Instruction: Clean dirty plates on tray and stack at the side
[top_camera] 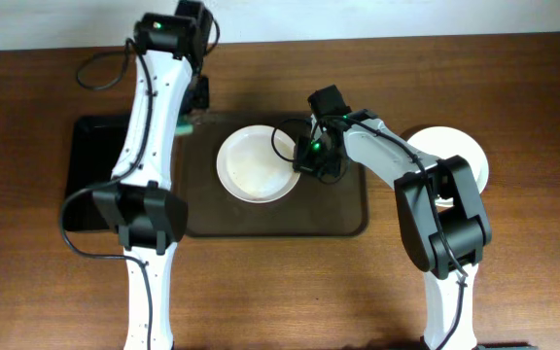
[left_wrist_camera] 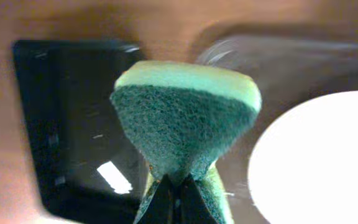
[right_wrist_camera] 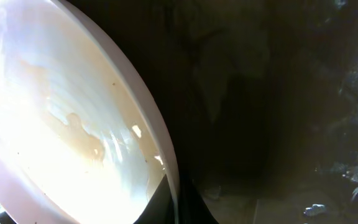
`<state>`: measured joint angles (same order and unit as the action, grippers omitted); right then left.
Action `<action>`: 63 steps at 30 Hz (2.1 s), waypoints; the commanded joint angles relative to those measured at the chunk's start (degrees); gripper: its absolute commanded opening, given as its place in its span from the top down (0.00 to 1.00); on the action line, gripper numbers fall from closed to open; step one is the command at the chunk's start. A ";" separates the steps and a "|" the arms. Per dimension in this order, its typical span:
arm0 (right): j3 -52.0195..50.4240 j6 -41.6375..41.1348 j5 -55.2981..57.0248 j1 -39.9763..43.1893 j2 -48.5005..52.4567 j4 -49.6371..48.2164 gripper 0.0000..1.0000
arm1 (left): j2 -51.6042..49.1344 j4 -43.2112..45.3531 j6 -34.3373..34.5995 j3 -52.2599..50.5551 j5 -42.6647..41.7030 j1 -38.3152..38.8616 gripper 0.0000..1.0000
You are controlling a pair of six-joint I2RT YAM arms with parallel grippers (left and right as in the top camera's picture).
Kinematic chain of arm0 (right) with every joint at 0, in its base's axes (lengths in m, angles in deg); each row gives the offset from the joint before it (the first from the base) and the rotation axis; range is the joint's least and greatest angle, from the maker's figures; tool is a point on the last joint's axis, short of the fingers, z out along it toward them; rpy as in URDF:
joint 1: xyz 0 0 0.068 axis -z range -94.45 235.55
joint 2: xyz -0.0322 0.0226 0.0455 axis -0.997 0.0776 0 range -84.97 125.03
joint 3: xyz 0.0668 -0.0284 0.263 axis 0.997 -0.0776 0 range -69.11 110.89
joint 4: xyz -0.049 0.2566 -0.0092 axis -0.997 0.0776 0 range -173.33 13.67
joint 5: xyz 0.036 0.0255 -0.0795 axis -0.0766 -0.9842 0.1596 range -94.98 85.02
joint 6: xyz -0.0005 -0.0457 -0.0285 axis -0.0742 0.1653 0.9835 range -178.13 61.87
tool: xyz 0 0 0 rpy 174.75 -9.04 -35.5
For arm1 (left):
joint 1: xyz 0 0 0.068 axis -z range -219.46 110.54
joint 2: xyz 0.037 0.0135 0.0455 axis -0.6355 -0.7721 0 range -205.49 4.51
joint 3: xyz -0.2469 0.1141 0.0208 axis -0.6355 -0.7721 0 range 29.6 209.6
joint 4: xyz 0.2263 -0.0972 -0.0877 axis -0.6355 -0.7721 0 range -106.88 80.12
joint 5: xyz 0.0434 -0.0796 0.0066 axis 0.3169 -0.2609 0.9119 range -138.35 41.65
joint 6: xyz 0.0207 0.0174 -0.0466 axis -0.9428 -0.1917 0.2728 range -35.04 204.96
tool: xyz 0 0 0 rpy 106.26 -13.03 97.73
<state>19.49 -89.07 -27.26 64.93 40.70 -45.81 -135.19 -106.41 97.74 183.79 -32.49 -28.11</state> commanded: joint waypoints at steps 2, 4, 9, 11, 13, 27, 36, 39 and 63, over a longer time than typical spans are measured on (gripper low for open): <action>-1.27 7.65 8.59 1.64 -7.82 5.84 0.96 | 0.90 0.07 0.87 3.08 -10.69 -0.76 0.99; -1.27 7.61 19.15 0.90 -14.34 10.21 0.96 | 0.85 0.37 0.87 2.64 -10.40 -0.76 0.99; -1.27 7.56 44.15 -3.65 -28.55 17.22 0.96 | 0.81 3.06 0.87 2.16 -10.32 -0.76 0.99; -1.27 7.54 54.40 -7.19 -30.60 18.53 0.96 | 0.52 3.78 0.87 2.16 -10.34 -0.76 0.99; -1.27 5.33 68.00 -13.11 -30.82 20.11 0.96 | -0.22 4.17 0.87 2.16 -10.36 -0.76 0.99; -1.29 1.68 104.02 -28.17 -30.67 20.15 0.96 | -4.31 4.33 0.87 2.16 -13.35 -0.66 0.99; -1.27 1.92 105.22 -28.06 -30.71 17.90 0.96 | -4.31 4.22 0.87 2.16 -13.35 -0.66 0.99; -1.27 6.29 98.64 -28.28 -30.80 14.14 0.96 | -4.31 4.13 0.87 2.16 -13.35 -0.66 0.99; -1.38 -3.65 50.80 -14.34 -31.98 19.93 0.96 | -4.31 3.48 0.87 2.16 -13.31 -0.66 0.99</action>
<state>17.87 -89.26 37.00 46.88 10.43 -25.31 -139.41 -102.72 98.07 186.02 -45.21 -28.41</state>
